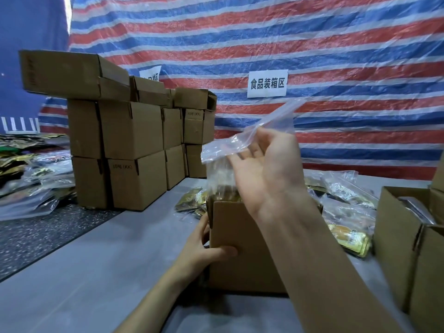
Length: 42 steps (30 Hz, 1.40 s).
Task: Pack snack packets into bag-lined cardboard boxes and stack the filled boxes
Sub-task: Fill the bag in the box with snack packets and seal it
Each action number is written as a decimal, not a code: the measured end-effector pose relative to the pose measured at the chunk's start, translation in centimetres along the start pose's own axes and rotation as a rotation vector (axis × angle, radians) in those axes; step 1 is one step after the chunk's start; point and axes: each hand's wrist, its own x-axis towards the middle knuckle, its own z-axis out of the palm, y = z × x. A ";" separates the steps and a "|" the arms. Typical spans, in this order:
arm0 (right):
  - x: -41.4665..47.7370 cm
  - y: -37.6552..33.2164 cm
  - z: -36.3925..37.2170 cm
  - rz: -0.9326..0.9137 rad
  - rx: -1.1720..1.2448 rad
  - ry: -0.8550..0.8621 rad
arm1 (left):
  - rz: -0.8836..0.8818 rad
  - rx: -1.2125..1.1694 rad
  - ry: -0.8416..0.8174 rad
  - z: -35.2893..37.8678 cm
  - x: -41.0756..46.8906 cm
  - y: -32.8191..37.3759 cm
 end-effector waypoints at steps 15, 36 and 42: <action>2.8 -5.7 -5.2 -0.107 -1.518 -0.118 | -0.026 -0.062 -0.018 -0.1 -0.1 -0.1; 3.2 -7.0 -6.3 -0.342 -1.768 -0.322 | 0.004 -0.051 -0.051 -0.1 -0.3 0.2; 2.6 -7.9 -5.9 -0.214 -1.667 -0.413 | 0.072 0.100 -0.027 -0.3 -0.4 0.0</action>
